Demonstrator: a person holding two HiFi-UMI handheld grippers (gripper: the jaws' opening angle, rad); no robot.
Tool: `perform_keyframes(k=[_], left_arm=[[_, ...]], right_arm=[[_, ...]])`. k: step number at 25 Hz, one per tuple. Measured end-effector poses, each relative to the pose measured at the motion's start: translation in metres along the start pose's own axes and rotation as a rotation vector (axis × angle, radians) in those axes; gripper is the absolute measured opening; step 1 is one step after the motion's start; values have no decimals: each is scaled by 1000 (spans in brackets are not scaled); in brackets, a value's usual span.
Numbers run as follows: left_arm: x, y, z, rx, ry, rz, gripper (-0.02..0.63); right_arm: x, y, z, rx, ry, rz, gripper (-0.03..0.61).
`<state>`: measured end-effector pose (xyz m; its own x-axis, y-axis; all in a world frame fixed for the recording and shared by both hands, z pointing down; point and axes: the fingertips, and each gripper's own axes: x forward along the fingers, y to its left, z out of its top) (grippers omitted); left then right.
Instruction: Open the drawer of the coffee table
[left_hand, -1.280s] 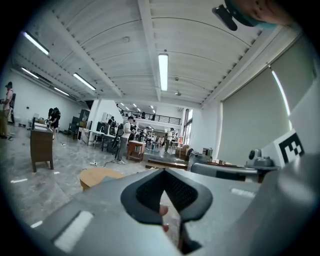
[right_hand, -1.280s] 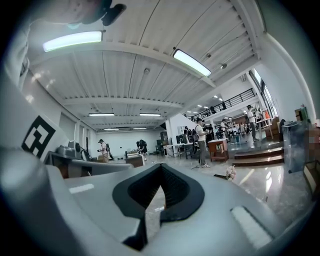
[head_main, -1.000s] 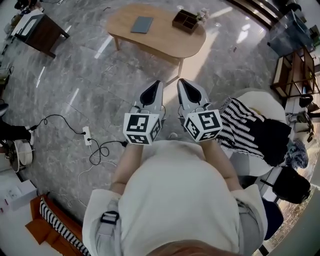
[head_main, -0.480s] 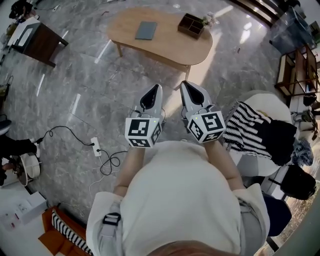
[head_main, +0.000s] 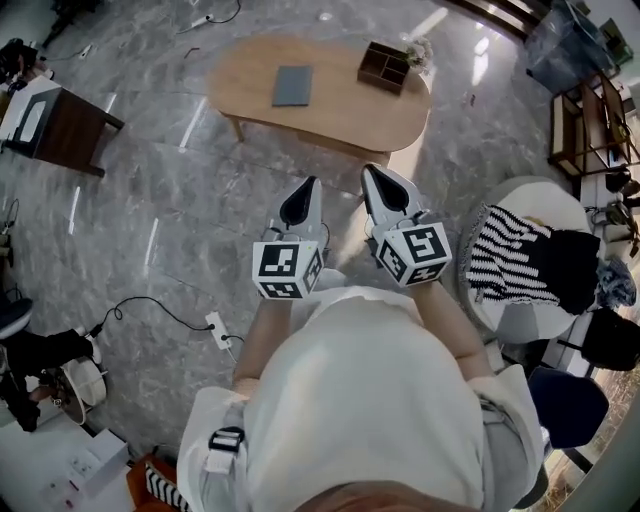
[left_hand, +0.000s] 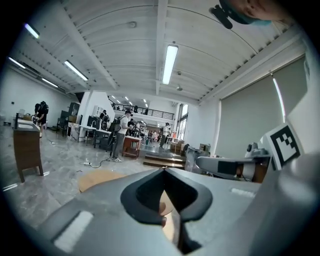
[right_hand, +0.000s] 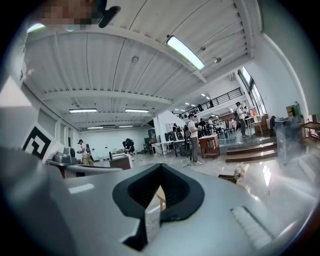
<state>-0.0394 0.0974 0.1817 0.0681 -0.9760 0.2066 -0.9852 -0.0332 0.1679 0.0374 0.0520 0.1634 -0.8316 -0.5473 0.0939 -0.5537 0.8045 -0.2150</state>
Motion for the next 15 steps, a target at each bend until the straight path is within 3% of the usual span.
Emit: perform_keyframes(k=[8,15], left_arm=[[25,70,7,17,39,-101,-3],[39,112,-9,-1,72,-154,-3]], right_arm=[[63,13,-2,6,-3,-107,-2],[76,5,-12,-13,-3,-230,-2]])
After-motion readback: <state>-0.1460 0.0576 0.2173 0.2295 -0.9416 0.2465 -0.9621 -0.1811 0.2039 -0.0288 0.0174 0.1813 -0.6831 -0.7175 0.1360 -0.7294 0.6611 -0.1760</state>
